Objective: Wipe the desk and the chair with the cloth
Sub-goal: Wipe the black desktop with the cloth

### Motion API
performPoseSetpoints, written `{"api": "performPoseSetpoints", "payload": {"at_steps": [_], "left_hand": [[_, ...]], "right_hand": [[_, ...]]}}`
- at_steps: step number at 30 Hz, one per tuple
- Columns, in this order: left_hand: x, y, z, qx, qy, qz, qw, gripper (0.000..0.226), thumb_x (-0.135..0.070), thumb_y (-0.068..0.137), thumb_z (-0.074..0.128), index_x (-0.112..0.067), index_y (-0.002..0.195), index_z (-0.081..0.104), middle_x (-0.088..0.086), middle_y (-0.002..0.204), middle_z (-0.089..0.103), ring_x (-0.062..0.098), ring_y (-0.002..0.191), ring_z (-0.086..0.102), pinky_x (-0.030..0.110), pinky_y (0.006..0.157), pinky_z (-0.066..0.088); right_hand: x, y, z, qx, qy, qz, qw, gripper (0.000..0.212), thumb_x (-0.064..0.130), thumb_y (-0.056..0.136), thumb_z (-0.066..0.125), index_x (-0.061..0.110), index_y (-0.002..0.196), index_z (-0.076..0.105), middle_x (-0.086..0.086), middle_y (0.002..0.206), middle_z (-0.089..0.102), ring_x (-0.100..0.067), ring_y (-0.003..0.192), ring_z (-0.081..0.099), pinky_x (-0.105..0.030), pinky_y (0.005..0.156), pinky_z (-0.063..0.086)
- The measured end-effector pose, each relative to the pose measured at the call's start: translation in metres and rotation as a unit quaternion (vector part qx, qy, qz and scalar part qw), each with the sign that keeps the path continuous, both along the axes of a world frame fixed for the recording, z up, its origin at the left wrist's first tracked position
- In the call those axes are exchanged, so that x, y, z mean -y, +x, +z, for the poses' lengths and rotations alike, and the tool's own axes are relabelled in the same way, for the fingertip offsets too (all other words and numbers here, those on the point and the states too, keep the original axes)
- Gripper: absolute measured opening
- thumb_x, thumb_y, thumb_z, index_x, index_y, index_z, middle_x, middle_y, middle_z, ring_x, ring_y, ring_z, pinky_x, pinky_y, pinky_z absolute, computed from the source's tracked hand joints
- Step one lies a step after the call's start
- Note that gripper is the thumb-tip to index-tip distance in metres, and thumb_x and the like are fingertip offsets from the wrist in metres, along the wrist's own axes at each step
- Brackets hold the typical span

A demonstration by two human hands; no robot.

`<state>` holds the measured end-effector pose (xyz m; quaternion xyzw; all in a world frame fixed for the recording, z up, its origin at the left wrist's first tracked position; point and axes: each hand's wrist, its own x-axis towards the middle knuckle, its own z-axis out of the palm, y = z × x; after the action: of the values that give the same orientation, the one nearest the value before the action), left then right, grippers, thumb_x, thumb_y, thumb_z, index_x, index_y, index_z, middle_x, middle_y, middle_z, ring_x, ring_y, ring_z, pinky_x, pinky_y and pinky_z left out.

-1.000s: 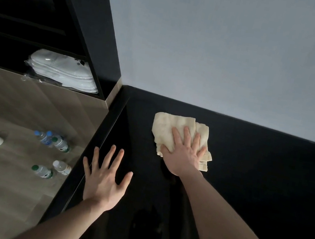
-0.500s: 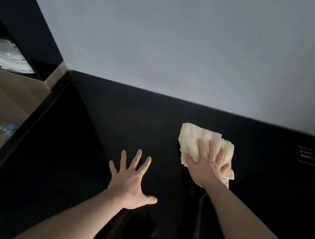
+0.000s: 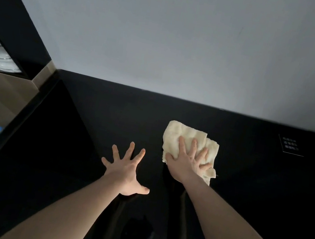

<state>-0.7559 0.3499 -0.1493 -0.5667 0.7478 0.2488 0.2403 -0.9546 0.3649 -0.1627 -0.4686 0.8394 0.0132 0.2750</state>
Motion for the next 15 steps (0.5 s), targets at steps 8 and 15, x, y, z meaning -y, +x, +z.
{"api": "performPoseSetpoints", "payload": {"at_steps": [8,15], "left_hand": [[0.001,-0.041,0.015,0.009,-0.013,-0.01,1.0,0.135,-0.079,0.071,0.077,-0.032,0.168,-0.004,0.0,0.176,-0.017,0.043,0.16,-0.013,0.071,0.125,0.011],[-0.007,-0.145,0.014,-0.029,0.014,0.025,0.999,0.133,-0.074,0.072,0.08,-0.04,0.167,-0.007,-0.004,0.174,-0.022,0.047,0.159,-0.014,0.074,0.123,0.017]], "right_hand": [[0.0,-0.059,-0.007,0.004,-0.052,0.094,0.994,0.081,0.076,0.095,0.036,0.054,0.164,0.0,0.01,0.174,-0.021,-0.036,0.157,-0.031,-0.07,0.122,-0.016],[0.0,-0.175,-0.006,-0.016,-0.051,0.133,0.99,0.085,0.081,0.095,0.033,0.051,0.165,-0.004,0.014,0.173,-0.024,-0.032,0.159,-0.029,-0.067,0.124,-0.014]]}}
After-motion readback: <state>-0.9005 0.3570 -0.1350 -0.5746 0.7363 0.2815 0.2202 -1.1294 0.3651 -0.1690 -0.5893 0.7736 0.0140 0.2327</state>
